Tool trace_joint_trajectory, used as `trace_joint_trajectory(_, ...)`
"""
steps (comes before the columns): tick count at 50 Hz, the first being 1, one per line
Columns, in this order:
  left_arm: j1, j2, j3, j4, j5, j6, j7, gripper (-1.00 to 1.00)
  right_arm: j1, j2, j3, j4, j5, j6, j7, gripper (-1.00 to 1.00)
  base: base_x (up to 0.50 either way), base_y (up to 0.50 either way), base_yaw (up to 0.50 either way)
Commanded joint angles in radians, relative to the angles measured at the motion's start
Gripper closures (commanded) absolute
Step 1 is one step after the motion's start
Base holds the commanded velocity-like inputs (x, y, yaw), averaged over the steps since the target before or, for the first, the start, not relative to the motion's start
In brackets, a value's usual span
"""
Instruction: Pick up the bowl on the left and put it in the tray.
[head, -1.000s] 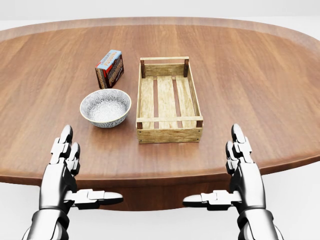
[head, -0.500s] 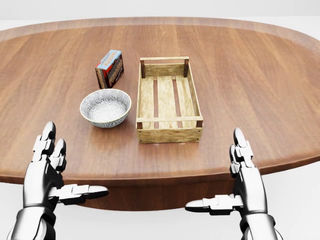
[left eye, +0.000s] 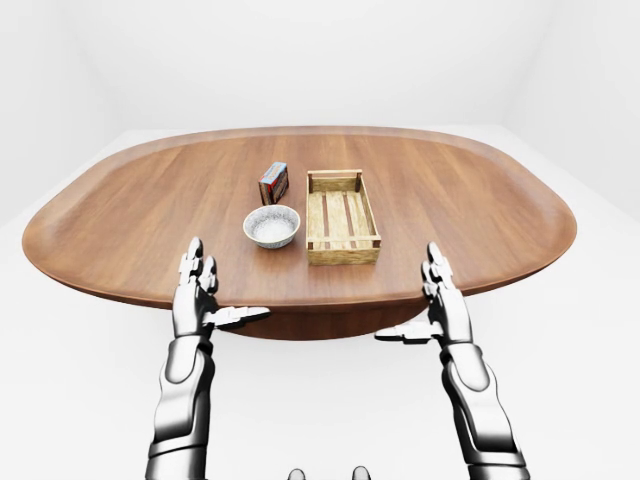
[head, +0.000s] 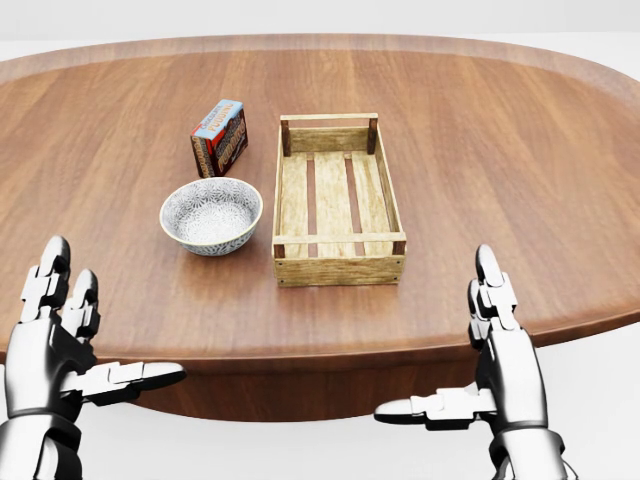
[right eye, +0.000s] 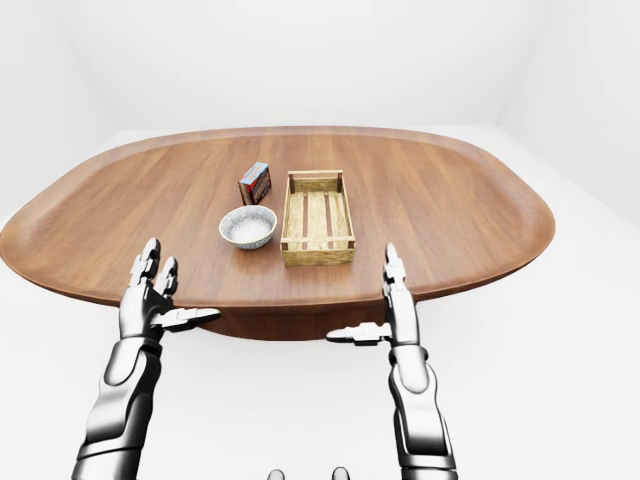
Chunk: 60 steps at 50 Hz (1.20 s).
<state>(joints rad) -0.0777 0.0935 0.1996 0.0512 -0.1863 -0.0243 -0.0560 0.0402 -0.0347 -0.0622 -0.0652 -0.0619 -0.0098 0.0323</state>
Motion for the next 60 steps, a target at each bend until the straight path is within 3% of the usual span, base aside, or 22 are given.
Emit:
trace_joint_trajectory(1, 0.074, -0.008, 0.010, -0.101, 0.003, -0.015, -0.011, -1.00, 0.069, 0.017, 0.019, -0.224, -0.015, 0.087, 0.003, -1.00, 0.00, 0.00, 0.00)
trace_joint_trajectory(18, 0.088, -0.004, 0.043, -0.154, -0.016, 0.007, -0.017, -1.00, 0.091, 0.025, 0.015, -0.432, -0.028, 0.097, 0.016, -1.00, 0.00, 0.00, 0.00)
trace_joint_trajectory(36, 0.090, 0.005, 0.068, -0.153, -0.030, -0.011, -0.026, -1.00, 0.095, 0.023, 0.022, -0.447, -0.048, 0.097, 0.018, -1.00, 0.00, 0.00, 0.00)
trace_joint_trajectory(45, 0.083, 0.011, 0.074, -0.125, -0.037, -0.034, -0.031, -1.00, 0.100, 0.022, 0.022, -0.422, -0.068, 0.097, 0.020, -1.00, 0.00, 0.22, 0.00)
trace_joint_trajectory(49, 0.112, 0.000, 0.070, -0.209, -0.035, 0.017, -0.020, -1.00, 0.101, 0.024, 0.025, -0.419, -0.071, 0.097, 0.023, -1.00, 0.00, 0.50, 0.00)
trace_joint_trajectory(57, 0.125, -0.009, 0.076, -0.254, -0.030, 0.051, -0.020, -1.00, 0.105, 0.025, 0.028, -0.422, -0.074, 0.097, 0.025, -1.00, 0.00, 0.50, 0.00)
trace_joint_trajectory(60, 0.121, -0.010, 0.079, -0.247, -0.029, 0.047, -0.023, -1.00, 0.103, 0.026, 0.025, -0.422, -0.068, 0.097, 0.025, -1.00, 0.00, 0.50, 0.00)
